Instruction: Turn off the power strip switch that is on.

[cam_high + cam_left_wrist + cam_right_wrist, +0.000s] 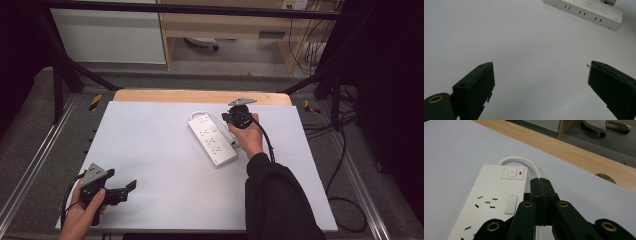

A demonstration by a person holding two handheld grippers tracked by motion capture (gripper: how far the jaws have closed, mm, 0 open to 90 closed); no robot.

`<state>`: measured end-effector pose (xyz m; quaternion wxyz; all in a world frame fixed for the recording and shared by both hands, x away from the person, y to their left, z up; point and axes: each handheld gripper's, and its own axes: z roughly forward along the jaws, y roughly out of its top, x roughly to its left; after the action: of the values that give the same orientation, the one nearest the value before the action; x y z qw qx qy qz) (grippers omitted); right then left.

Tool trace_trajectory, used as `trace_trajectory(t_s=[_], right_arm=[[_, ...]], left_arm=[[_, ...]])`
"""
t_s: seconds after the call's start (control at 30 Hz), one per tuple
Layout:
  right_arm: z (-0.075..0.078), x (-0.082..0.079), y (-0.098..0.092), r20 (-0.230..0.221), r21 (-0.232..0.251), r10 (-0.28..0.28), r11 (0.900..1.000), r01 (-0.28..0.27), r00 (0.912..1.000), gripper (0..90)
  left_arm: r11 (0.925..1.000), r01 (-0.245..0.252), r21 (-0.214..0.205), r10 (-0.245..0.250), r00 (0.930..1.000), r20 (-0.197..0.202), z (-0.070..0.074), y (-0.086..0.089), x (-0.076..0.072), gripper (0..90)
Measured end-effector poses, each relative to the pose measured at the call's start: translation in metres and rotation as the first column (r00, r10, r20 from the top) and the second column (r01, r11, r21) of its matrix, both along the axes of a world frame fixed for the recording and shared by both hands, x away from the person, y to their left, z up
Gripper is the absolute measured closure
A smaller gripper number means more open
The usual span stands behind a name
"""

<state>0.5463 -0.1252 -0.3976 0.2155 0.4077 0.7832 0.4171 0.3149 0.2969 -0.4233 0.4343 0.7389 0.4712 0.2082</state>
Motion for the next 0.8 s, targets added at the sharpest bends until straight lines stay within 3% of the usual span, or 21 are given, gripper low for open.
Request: trace_trajectory(t_s=[0.8], right_arm=[[-0.012,0.003,0.012,-0.026,-0.014,0.011,0.9998,-0.011,0.9996,90.0]], left_arm=[[1.0,0.002,-0.002,-0.002,1.0,0.0,0.001,0.0,0.0,6.9]])
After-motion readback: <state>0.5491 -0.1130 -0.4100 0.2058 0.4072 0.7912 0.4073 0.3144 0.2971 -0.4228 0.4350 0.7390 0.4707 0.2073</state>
